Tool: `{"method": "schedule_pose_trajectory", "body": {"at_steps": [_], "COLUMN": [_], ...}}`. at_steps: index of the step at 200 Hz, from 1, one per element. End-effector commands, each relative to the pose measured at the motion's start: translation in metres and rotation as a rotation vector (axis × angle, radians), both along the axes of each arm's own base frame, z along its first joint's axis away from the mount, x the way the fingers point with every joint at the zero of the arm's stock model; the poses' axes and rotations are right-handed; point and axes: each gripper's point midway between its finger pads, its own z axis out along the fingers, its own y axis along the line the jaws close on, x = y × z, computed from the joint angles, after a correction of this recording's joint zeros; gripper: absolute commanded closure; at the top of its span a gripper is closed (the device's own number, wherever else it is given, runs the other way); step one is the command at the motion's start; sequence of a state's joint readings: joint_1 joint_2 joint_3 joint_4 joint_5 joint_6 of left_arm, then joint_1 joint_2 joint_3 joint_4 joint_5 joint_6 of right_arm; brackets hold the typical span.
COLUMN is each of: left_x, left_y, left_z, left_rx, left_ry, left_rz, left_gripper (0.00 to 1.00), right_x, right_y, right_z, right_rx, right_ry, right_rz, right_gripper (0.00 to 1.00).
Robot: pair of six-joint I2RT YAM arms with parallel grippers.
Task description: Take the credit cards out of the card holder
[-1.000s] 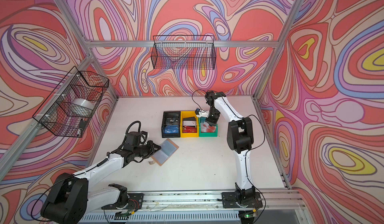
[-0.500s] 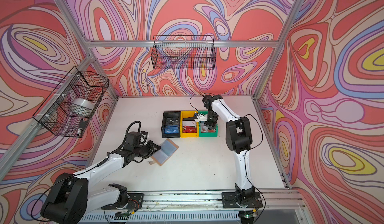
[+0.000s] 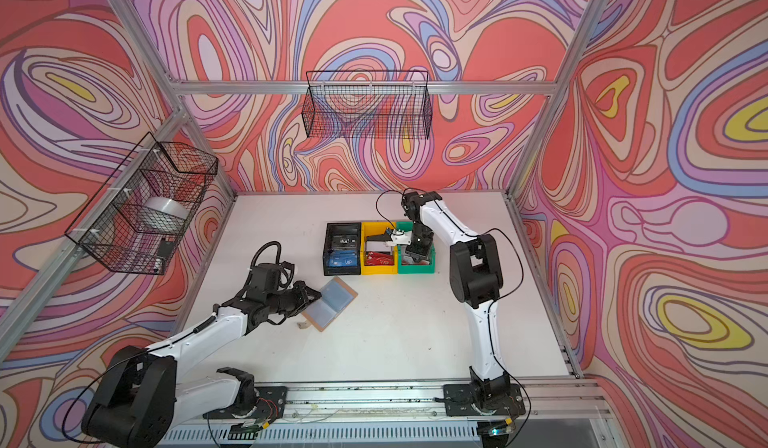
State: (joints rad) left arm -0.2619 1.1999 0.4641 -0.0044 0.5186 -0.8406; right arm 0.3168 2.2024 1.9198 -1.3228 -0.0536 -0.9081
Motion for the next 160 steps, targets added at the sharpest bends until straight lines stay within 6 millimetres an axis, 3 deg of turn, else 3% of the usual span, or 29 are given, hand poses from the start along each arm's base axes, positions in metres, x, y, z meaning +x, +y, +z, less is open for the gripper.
{"method": "schedule_pose_trajectory", "body": {"at_steps": [1,60,160], "left_x": [-0.002,-0.001,0.000], "left_y": [0.004,0.005,0.007], "left_z": [-0.003,-0.003,-0.008], "left_rx": [0.016,0.015,0.021], "left_ry": [0.006,0.006,0.021], "left_rz": [0.003,0.006,0.012], "left_gripper": [0.85,0.86,0.86], "right_x": [-0.002,0.008,0.016], "right_y": [0.008,0.007,0.021], "right_z": [0.004,0.000,-0.003], "right_rx": [0.031,0.014,0.082], "right_ry": [-0.007,-0.045,-0.044], "right_rz": [0.009,0.006,0.018], "right_gripper": [0.84,0.82,0.80]}}
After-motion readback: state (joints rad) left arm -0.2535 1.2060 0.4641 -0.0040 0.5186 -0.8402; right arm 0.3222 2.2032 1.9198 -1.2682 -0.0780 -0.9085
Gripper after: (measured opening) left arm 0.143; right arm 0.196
